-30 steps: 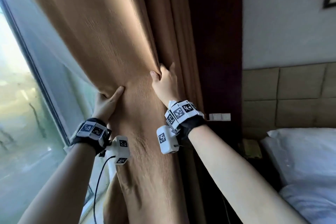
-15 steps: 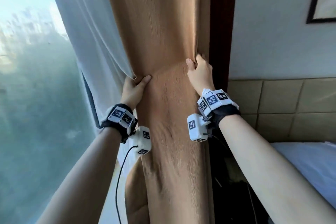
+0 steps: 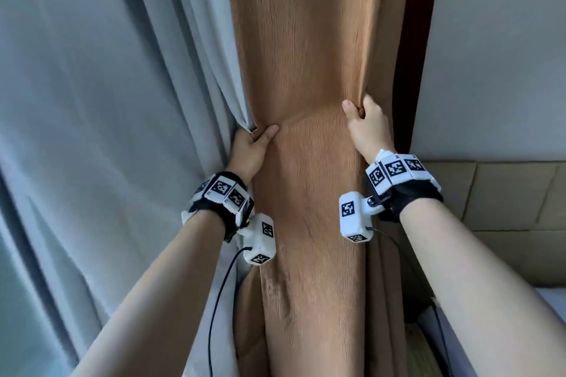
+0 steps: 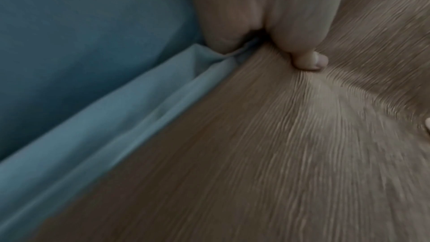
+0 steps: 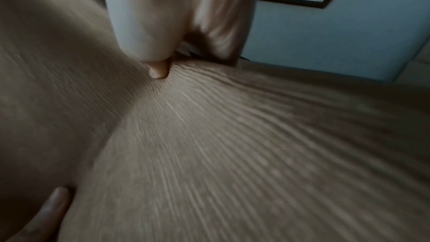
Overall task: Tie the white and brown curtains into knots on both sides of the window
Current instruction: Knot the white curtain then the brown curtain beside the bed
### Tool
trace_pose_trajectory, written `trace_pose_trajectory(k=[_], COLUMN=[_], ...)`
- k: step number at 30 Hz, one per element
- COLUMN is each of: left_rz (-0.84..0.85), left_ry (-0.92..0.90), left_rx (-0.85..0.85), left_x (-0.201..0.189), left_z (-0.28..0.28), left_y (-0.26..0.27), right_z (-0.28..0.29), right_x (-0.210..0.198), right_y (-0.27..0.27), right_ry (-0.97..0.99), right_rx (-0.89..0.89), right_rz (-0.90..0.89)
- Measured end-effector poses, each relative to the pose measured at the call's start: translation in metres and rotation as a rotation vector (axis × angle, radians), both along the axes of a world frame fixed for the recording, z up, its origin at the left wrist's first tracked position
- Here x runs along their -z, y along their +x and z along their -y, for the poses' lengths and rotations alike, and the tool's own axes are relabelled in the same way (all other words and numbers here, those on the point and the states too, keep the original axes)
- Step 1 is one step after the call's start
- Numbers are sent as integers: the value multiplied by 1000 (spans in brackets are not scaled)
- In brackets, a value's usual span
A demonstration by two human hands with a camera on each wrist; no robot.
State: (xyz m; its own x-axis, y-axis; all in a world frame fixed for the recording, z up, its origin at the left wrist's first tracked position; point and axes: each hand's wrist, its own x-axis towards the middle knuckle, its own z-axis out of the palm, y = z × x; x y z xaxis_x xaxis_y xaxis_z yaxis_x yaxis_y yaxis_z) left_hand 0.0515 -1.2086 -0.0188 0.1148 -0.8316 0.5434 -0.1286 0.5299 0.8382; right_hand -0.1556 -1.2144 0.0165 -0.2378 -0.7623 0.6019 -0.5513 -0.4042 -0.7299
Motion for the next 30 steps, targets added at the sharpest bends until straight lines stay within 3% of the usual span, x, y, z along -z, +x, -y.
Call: trace_pose_trajectory(k=[8,16,22,30], left_rz=[-36,-44,-59,-42], left_ry=[4,0,17,114], left_rx=[-67,-168,-216,-193], left_x=[-7,-15,-12,16], left_z=[161,238,226,124], left_y=[-13,-5,4,10], right_z=[158,249,261,173], right_x=[-7,-9,0,24], right_y=[-7,6,23,39], right_ry=[0,17,3,13], right_rx=[-78,-194,-249,-212], right_rz=[13,62,77,84])
